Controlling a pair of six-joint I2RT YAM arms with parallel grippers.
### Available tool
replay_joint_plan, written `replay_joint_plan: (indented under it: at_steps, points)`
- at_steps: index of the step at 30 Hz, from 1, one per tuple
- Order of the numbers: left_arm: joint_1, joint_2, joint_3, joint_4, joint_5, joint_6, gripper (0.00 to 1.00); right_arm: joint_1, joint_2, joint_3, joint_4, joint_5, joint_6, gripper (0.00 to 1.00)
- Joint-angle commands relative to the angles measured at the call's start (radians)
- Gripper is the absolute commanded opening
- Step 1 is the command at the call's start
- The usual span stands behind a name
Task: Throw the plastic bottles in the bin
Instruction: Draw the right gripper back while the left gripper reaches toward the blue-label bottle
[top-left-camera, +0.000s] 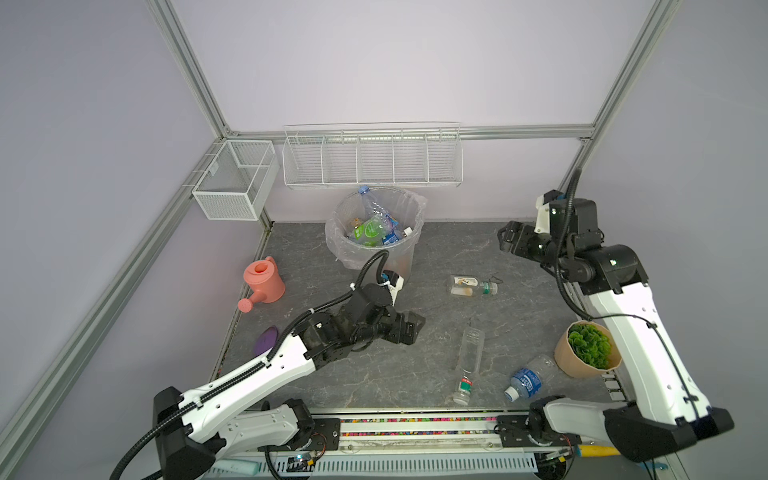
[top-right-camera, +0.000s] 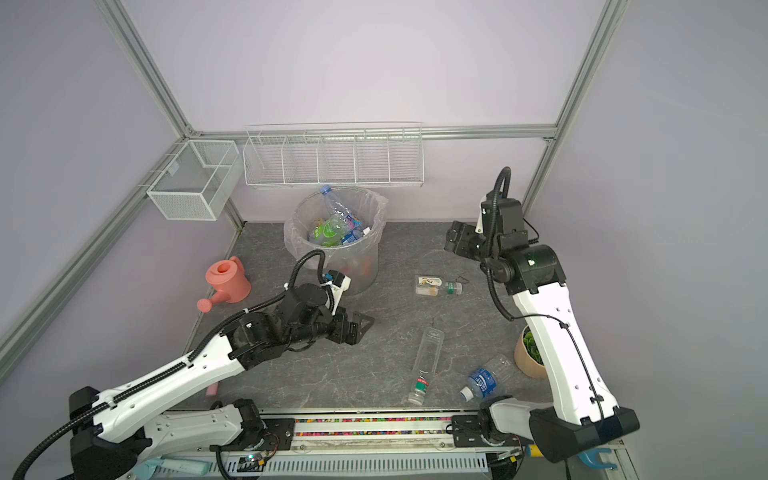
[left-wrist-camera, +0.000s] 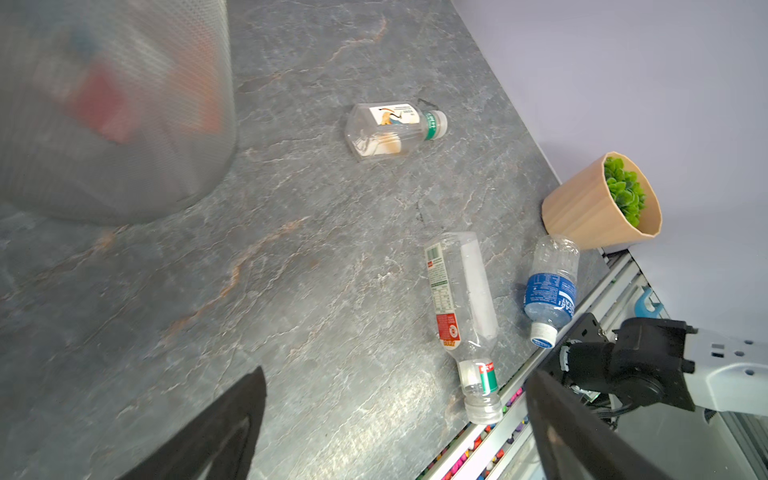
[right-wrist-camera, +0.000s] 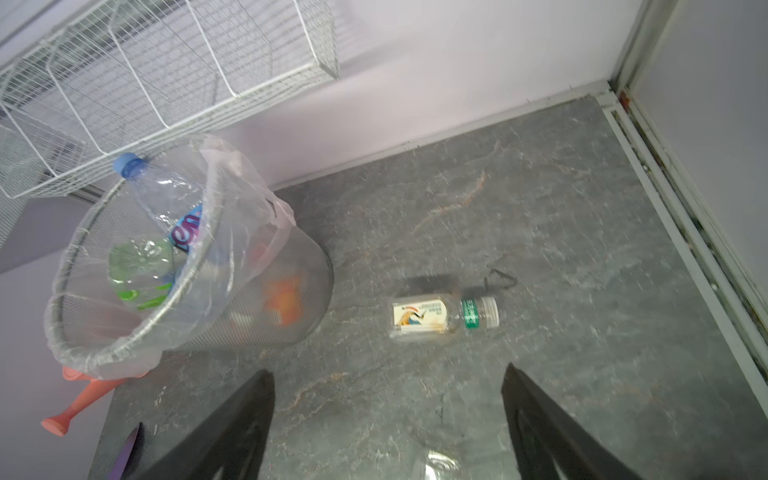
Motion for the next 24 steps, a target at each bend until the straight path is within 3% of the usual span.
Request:
replay_joint_plan:
  at_steps: [1,4,16,24]
  points:
    - [-0.023,0.085,0.083,0.045,0.035,0.073,0.97,-0.013,-0.156,-0.088,0.022,0.027,0.055,0.88]
    - [-0.047,0.18,0.154,0.064,0.06,0.095,0.96,-0.019,-0.238,-0.118,-0.005,0.098,0.082,0.88]
    - [-0.117,0.504,0.401,0.092,0.181,0.168,0.96,-0.023,-0.379,-0.114,-0.151,0.196,0.084,0.88]
    - [-0.185,0.749,0.648,-0.025,0.212,0.25,0.95,-0.023,-0.493,-0.188,-0.167,0.276,0.072,0.88]
